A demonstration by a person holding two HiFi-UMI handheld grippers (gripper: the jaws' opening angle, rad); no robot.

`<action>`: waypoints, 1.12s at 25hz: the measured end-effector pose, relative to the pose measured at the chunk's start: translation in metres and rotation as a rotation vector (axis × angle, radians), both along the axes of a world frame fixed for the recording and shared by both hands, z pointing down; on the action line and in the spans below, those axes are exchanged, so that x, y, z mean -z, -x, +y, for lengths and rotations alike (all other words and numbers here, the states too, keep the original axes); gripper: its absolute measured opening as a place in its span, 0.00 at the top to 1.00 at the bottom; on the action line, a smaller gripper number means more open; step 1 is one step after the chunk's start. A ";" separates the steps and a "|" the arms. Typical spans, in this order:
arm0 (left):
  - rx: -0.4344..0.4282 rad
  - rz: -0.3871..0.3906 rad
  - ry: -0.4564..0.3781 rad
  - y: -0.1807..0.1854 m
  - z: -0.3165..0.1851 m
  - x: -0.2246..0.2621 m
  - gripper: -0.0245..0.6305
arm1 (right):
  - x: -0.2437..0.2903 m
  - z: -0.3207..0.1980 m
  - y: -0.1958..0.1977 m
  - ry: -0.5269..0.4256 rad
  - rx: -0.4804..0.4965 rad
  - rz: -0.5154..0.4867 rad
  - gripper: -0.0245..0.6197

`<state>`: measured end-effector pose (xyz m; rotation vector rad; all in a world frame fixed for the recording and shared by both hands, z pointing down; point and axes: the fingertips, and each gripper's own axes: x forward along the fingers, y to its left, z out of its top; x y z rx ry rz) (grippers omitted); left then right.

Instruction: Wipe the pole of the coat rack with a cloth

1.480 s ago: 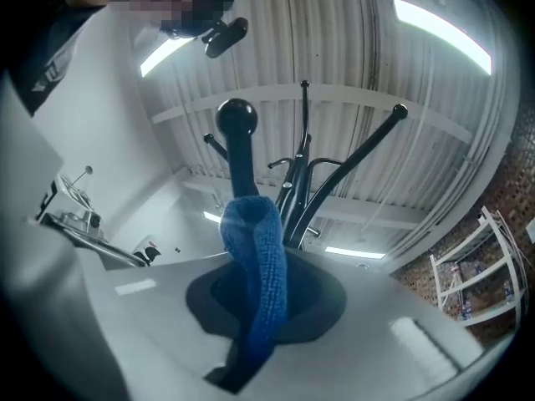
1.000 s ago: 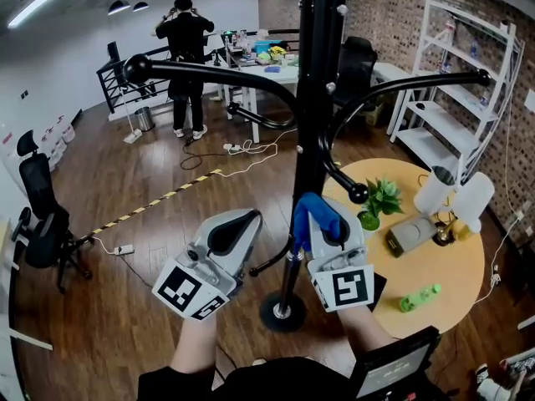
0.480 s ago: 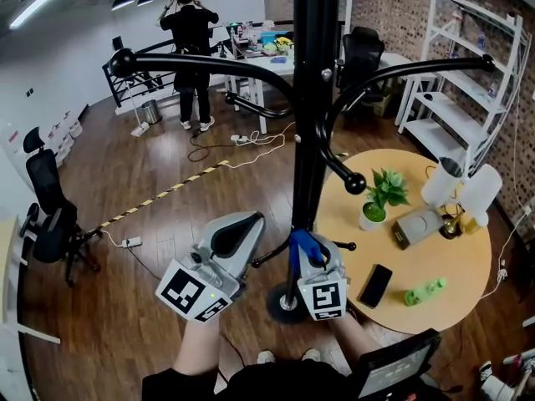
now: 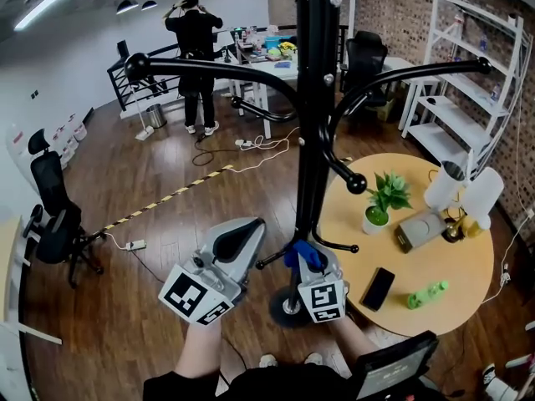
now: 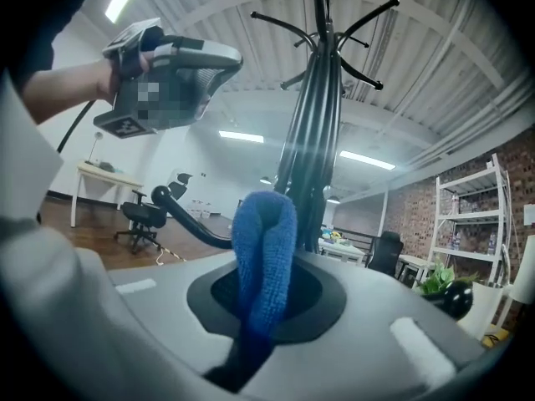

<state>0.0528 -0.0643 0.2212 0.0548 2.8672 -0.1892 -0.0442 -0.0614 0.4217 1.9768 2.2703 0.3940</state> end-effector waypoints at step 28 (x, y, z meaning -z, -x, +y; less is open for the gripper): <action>-0.052 -0.087 0.092 0.026 0.004 0.042 0.97 | 0.313 -0.013 0.009 0.629 0.115 -0.111 0.94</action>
